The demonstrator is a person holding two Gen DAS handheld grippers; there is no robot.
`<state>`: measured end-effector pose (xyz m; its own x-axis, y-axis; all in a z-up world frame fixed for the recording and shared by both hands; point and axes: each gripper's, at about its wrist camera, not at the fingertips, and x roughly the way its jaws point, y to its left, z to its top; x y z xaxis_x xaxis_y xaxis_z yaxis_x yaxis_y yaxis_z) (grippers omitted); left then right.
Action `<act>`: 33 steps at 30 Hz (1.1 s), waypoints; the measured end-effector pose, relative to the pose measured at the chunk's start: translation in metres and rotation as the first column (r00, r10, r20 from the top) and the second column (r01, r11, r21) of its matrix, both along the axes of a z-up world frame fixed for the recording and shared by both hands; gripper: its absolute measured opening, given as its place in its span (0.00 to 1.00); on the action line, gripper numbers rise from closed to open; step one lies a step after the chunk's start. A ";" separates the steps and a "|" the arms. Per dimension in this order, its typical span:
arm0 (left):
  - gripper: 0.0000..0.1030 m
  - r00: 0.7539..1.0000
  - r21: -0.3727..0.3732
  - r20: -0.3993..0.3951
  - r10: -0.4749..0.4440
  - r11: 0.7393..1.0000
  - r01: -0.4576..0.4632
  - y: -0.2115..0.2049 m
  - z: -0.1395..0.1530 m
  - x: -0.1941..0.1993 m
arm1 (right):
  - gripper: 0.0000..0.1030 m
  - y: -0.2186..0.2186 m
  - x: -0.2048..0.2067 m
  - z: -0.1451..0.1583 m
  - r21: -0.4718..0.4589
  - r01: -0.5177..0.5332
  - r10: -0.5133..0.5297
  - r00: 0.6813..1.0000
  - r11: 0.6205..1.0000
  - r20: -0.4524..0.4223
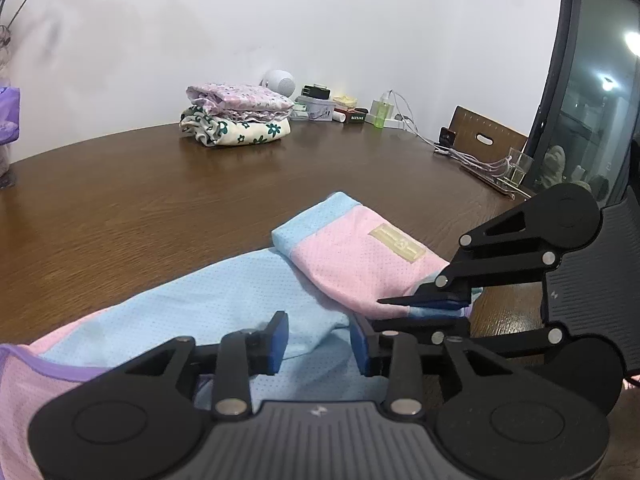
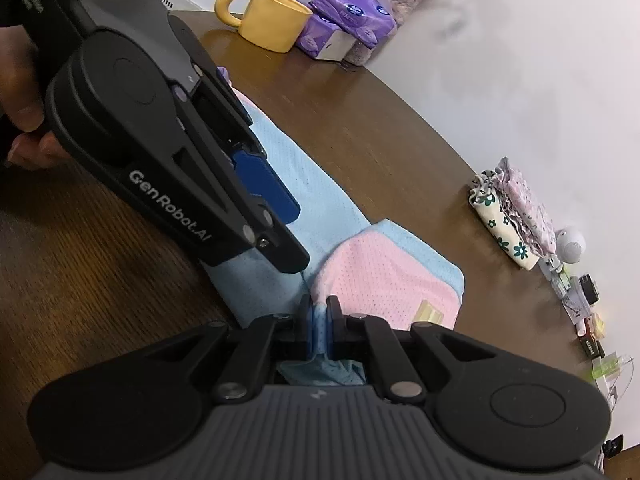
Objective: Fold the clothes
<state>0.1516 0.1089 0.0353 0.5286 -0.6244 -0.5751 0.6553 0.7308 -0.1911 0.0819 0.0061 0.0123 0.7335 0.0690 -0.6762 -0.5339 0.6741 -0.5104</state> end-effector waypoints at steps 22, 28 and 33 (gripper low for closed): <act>0.60 0.991 -0.141 -0.009 0.132 0.981 -0.132 0.022 0.001 -0.005 | 0.44 -0.046 -0.024 0.032 0.384 0.202 -0.222 0.975 0.901 0.010; 0.60 0.998 -0.142 0.009 0.070 0.988 -0.068 0.011 0.001 -0.019 | 0.18 -0.073 -0.024 0.029 0.489 0.295 -0.337 0.941 0.821 -0.001; 0.61 0.999 -0.146 0.002 0.044 0.988 -0.043 0.008 0.000 -0.024 | 0.18 -0.072 -0.023 0.013 0.485 0.315 -0.353 0.936 0.816 -0.013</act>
<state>0.1280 0.1172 0.0350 0.5597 -0.6781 -0.4763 0.6249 0.7229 -0.2948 0.0584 -0.0661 0.0250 0.8165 0.1072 -0.5673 -0.2055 0.9722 -0.1121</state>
